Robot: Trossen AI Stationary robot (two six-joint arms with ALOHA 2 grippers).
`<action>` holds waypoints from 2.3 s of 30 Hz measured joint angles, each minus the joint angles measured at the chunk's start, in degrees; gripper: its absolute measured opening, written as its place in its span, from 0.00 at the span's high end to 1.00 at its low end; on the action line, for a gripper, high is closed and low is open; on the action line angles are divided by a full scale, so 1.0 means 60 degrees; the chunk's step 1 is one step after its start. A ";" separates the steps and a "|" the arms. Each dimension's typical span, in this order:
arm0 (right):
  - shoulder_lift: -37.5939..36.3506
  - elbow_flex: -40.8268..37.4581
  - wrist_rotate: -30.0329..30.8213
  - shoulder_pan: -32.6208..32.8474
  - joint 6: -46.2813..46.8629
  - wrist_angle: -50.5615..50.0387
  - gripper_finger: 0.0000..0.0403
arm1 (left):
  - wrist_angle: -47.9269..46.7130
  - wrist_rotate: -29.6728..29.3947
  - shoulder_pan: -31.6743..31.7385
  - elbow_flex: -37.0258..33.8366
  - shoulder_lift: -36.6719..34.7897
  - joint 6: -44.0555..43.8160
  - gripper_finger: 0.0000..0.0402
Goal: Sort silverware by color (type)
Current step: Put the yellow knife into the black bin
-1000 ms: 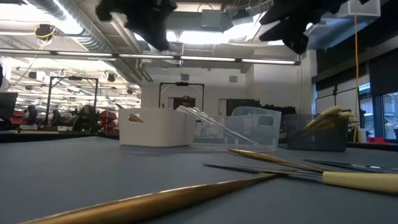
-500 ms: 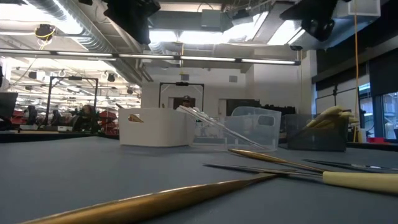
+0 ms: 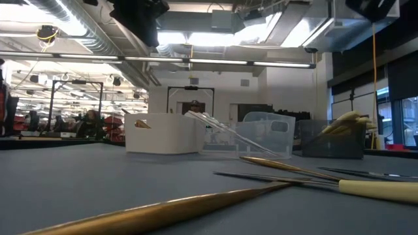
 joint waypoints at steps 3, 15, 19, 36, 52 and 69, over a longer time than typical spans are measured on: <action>0.0358 0.0000 0.0065 0.0344 0.0190 0.0666 0.63 | 0.0033 0.0000 0.0000 -0.0003 0.0004 0.0000 0.81; 0.1669 0.1549 0.0522 0.1293 0.2427 -0.0440 0.63 | 0.0036 -0.0004 0.0000 -0.0004 0.0004 0.0004 0.81; 0.2423 0.2660 0.0484 0.1294 0.3278 -0.2292 0.63 | 0.0036 -0.0004 0.0000 -0.0004 0.0004 0.0004 0.81; 0.4876 0.4849 -0.0577 0.1265 0.5517 -0.7136 0.63 | 0.0047 -0.0007 0.0000 -0.0004 0.0007 0.0040 0.81; 0.5872 0.4849 -0.0849 0.1265 0.5430 -0.6030 0.63 | 0.0051 -0.0011 0.0000 -0.0004 0.0007 0.0040 0.81; 0.6921 0.4845 -0.1276 0.1261 0.4665 -0.5405 0.63 | 0.0047 -0.0015 0.0000 -0.0004 0.0007 0.0040 0.81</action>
